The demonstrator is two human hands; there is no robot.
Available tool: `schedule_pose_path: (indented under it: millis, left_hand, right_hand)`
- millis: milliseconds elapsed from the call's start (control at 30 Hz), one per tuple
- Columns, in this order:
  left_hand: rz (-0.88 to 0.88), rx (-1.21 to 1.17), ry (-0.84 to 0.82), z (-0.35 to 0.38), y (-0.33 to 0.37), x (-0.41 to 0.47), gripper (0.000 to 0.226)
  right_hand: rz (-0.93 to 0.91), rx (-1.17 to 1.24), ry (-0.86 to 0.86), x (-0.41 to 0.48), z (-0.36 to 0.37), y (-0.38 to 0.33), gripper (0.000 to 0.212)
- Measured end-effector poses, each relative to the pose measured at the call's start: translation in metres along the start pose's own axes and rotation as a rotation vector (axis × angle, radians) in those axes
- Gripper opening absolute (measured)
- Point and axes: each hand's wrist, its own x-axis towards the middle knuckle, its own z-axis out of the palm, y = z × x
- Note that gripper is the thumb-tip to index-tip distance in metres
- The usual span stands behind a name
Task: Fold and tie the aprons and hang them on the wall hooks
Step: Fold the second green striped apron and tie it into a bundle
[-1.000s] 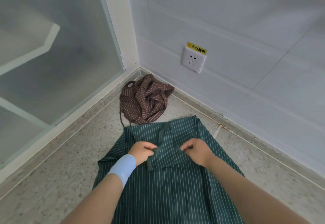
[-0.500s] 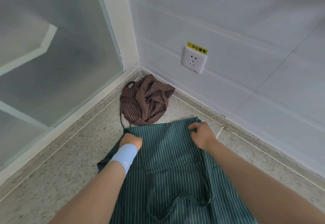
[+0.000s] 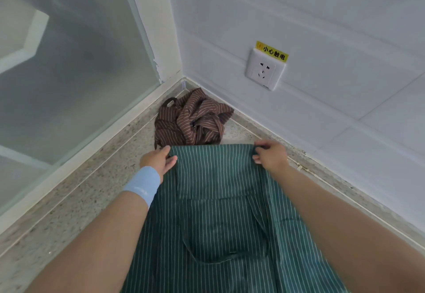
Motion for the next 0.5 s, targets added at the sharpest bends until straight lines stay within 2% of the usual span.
schedule_pose_path:
  millis: [67, 133, 200, 233, 267, 300, 367, 433, 500]
  left_hand:
    - [0.036, 0.047, 0.013, 0.004, -0.005, -0.004, 0.048]
    - [0.130, 0.216, 0.095, 0.005, -0.019, -0.008, 0.049]
    - [0.377, 0.582, 0.174, 0.000, -0.040, -0.013, 0.025]
    - [0.489, 0.813, 0.174, -0.004, -0.054, -0.018, 0.013]
    - [0.564, 1.030, 0.153, -0.010, -0.069, -0.021, 0.010]
    - [0.588, 1.220, 0.114, -0.016, -0.086, -0.023, 0.015]
    - [0.555, 1.464, 0.018, -0.026, -0.111, -0.029, 0.044]
    - [0.546, 1.556, -0.109, -0.032, -0.121, -0.027, 0.066]
    - [0.543, 1.580, -0.231, -0.033, -0.115, -0.017, 0.074]
  right_hand:
    - [-0.064, -0.070, -0.044, -0.003, 0.005, -0.001, 0.047]
    - [-0.151, -0.184, -0.118, -0.010, 0.013, 0.008, 0.068]
    - [-0.267, -0.410, -0.089, -0.026, 0.022, 0.023, 0.070]
    - [-0.337, -0.557, -0.027, -0.036, 0.028, 0.034, 0.065]
    - [-0.401, -0.695, 0.020, -0.049, 0.033, 0.044, 0.059]
    - [-0.441, -0.806, 0.022, -0.062, 0.037, 0.055, 0.054]
    - [-0.414, -0.956, -0.102, -0.083, 0.046, 0.071, 0.054]
    - [-0.372, -1.109, -0.228, -0.090, 0.051, 0.084, 0.064]
    - [-0.368, -1.167, -0.280, -0.080, 0.051, 0.084, 0.072]
